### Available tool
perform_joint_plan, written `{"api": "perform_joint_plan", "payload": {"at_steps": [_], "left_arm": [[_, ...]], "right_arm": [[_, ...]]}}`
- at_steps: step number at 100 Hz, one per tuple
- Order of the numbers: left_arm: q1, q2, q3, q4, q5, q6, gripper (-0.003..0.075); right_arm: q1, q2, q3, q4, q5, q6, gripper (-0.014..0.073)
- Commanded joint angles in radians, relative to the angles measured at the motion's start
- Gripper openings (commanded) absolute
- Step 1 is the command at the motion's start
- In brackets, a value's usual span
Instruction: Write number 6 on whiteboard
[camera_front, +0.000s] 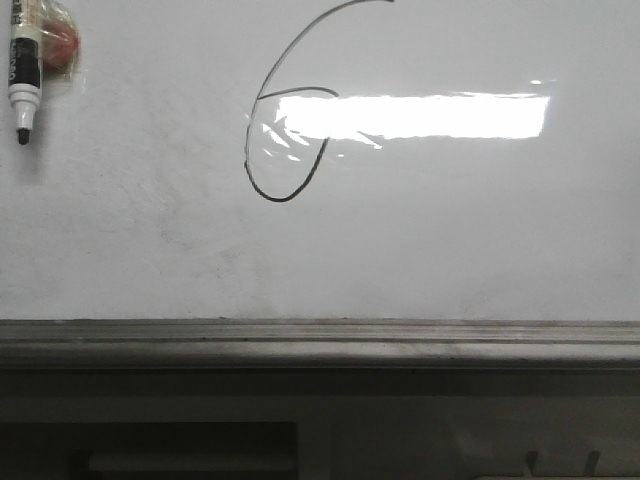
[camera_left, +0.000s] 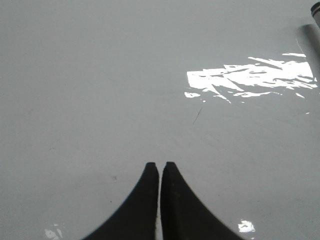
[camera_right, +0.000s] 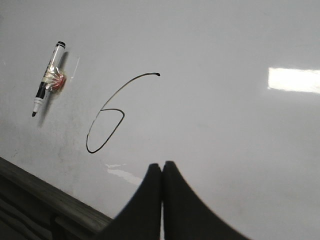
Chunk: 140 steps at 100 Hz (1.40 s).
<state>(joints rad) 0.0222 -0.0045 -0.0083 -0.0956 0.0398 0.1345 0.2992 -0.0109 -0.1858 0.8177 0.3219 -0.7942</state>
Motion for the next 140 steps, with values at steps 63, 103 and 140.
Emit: {"api": "perform_joint_plan", "payload": {"at_steps": [63, 103, 140], "left_arm": [[-0.074, -0.031, 0.05, -0.021, -0.051, -0.014, -0.002], [-0.074, -0.031, 0.048, -0.021, -0.051, -0.014, -0.002], [-0.074, -0.031, 0.048, -0.021, -0.051, -0.014, -0.002]], "right_arm": [[-0.009, 0.01, -0.025, 0.019, -0.062, -0.008, -0.0065], [-0.009, 0.01, -0.025, 0.019, -0.062, -0.008, -0.0065], [-0.009, 0.01, -0.025, 0.019, -0.062, -0.008, -0.0065]]}}
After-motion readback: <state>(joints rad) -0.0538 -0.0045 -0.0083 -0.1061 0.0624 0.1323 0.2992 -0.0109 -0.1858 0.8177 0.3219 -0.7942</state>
